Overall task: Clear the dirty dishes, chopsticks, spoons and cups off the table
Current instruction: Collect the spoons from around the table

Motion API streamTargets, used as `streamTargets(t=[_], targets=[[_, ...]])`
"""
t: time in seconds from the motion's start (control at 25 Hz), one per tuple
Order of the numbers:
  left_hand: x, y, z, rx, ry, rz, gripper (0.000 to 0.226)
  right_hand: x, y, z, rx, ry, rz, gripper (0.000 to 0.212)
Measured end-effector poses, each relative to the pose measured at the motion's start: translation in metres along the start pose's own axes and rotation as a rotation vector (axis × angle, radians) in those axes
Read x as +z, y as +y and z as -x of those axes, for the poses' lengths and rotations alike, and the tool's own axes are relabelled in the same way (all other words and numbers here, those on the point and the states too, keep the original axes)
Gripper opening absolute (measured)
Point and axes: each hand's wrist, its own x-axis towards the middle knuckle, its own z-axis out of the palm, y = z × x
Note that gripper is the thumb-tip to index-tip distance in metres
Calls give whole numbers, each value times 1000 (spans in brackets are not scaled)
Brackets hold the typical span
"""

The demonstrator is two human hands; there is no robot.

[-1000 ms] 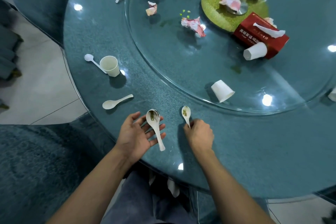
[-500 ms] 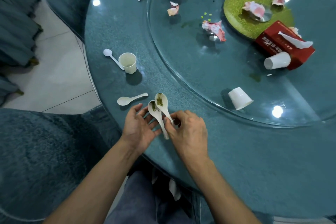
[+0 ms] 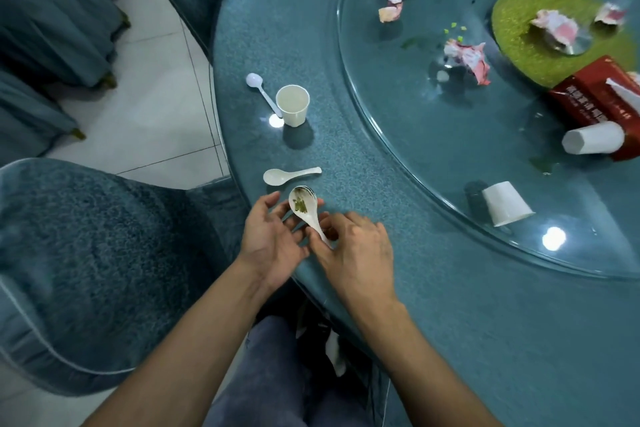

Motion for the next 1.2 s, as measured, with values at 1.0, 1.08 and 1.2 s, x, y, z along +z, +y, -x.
streamTargets(t=[1.0, 1.08, 1.2], targets=[[-54, 33, 9, 60, 152, 176, 50, 99, 0, -127, -191, -273, 148, 26], [-56, 35, 7, 63, 155, 181, 50, 103, 1, -128, -181, -239, 159, 18], [-56, 36, 4, 61, 154, 179, 51, 103, 2, -126, -178, -191, 162, 16]])
